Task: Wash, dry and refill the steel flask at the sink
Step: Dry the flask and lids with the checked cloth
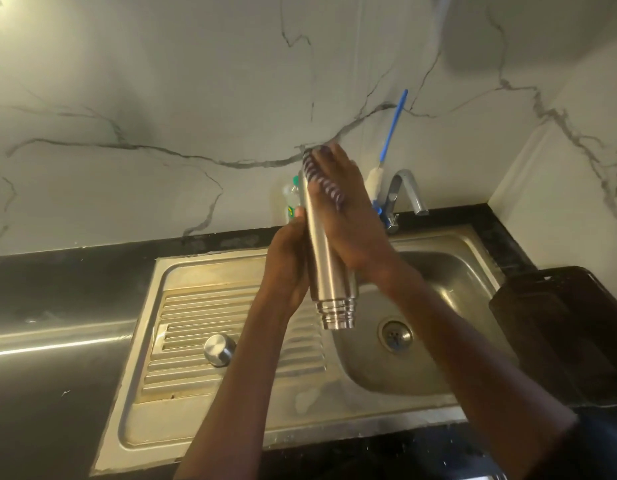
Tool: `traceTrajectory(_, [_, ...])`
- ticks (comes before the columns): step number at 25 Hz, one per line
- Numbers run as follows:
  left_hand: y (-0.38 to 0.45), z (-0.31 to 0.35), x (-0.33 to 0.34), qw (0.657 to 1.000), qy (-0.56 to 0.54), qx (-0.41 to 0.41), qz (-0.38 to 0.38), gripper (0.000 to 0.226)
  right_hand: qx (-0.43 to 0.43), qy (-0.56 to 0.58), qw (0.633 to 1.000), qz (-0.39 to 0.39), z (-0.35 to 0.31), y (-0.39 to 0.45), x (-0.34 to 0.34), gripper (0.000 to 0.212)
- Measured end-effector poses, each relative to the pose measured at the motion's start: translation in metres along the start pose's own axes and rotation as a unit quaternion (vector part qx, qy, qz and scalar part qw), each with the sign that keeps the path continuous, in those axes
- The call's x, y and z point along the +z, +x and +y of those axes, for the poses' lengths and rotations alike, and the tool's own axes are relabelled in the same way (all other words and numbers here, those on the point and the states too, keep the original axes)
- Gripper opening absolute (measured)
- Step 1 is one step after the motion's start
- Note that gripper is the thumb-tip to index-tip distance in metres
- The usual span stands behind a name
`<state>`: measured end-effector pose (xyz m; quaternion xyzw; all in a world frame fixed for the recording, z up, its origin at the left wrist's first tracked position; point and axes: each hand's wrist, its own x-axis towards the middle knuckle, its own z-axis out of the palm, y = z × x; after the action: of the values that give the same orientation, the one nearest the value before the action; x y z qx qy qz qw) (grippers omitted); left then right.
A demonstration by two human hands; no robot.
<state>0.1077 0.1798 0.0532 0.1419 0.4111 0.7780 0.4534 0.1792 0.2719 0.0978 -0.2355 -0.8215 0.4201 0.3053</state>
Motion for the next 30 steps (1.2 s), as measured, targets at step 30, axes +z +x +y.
traceTrajectory(30, [-0.013,0.011,-0.008,0.997,-0.077,-0.025,-0.021,0.086,-0.056,0.025,0.991,-0.121,-0.019,-0.087,0.001,0.055])
